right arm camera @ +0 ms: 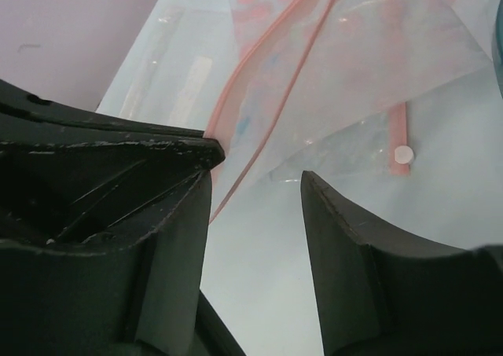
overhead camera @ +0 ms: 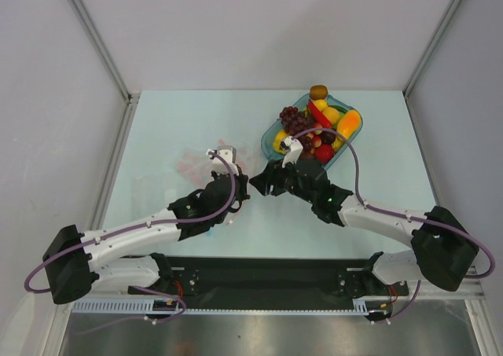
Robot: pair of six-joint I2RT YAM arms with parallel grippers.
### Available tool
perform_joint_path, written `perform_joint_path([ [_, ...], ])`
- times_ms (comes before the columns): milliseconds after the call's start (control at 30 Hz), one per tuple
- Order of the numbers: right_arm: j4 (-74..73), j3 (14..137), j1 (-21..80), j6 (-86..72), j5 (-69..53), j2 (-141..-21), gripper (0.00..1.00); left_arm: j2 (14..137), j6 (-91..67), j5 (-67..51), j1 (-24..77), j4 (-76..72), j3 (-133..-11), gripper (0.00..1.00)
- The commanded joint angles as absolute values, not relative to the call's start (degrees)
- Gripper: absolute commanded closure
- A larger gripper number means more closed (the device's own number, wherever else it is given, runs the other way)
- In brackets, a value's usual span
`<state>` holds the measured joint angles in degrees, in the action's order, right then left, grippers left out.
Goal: Place the food in the zip-top bag and seal the zipper
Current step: Open the zipper of the food storage bag at the center of the board.
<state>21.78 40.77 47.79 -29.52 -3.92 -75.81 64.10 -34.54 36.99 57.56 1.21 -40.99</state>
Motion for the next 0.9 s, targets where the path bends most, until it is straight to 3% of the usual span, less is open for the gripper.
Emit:
perform_joint_path([
  [0,23.56,43.50,48.08,-29.27,-1.58,-77.34,0.47,64.07,-35.42,34.10,57.30,-1.85,-40.96,1.00],
  [233,21.89,44.03,48.08,-28.65,-0.17,-77.69,0.67,62.32,-34.10,34.45,57.30,-1.32,-40.87,1.00],
  [433,19.87,45.26,48.16,-27.69,0.00,-77.52,0.99,63.54,-31.46,35.41,57.30,2.36,-43.06,1.00],
  [633,19.25,45.09,48.43,-26.46,1.67,-76.29,1.00,67.06,-31.82,36.13,57.30,7.12,-46.23,0.99],
  [733,19.25,45.09,48.51,-26.28,1.76,-76.03,1.00,67.41,-31.20,34.63,57.30,6.94,-46.32,0.94],
  [867,19.34,44.91,48.60,-26.10,1.76,-75.41,1.00,68.11,-30.76,33.93,57.30,7.20,-46.76,0.70],
])
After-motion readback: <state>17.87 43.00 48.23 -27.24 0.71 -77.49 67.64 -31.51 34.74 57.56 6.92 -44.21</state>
